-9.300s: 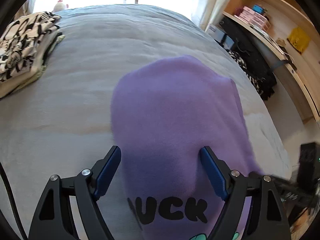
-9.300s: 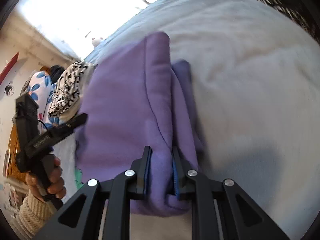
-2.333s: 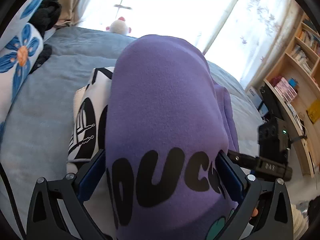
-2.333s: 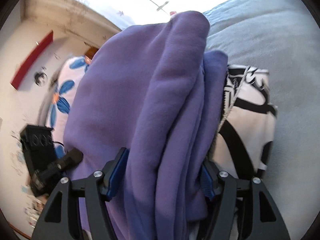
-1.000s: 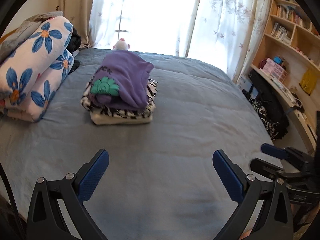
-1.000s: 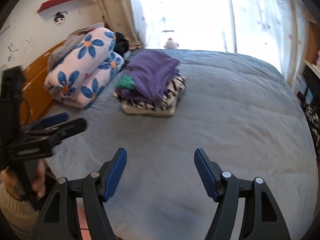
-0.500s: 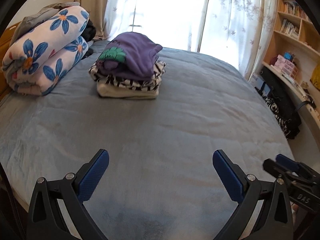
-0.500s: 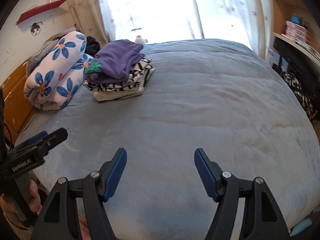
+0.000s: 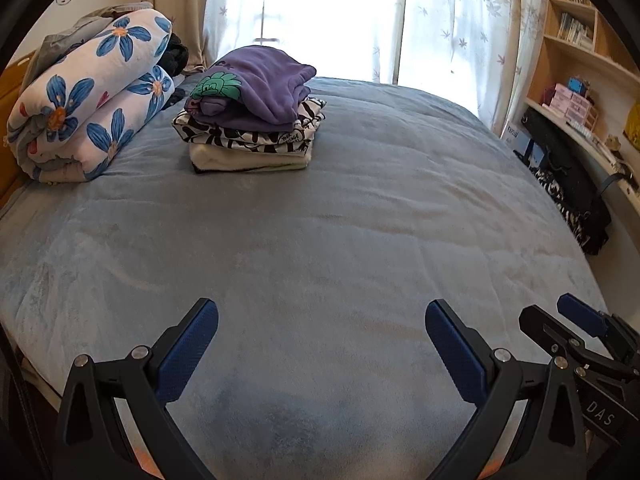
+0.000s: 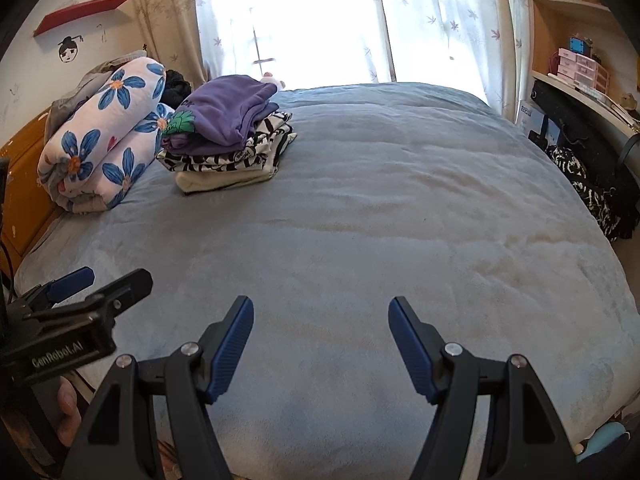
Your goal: Fold large clothes
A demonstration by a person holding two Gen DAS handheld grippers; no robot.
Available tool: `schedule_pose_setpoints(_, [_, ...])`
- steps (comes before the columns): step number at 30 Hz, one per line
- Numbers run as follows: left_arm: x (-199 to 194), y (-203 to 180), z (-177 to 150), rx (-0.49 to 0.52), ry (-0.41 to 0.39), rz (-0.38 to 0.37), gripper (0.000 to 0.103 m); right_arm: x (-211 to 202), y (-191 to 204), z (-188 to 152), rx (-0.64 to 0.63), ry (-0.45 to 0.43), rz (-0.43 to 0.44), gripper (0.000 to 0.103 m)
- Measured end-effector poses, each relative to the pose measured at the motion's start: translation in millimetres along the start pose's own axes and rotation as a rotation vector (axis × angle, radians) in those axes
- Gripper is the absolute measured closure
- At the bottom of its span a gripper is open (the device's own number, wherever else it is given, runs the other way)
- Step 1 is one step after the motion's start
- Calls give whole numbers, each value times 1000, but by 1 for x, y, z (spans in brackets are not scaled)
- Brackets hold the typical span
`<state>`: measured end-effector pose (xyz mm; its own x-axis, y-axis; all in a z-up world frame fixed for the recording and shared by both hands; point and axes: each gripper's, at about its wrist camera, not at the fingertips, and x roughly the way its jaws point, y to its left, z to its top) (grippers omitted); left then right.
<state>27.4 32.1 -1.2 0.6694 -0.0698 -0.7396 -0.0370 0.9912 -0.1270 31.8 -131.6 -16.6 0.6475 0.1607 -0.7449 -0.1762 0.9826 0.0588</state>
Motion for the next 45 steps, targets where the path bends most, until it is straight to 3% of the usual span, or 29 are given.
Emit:
schedule_pose_setpoints(8, [9,-7,-13,11,46,8,0,10,-1,-10,-3,37,-3,33])
schedule_pose_setpoints(24, [15,-27,-18,65,36,60,0,12,-14,-18,18,34,-57,33])
schedule_pose_setpoints(45, [17,-30,-24,48,63,74,0,11,-13,-20,-5,19,-91,33])
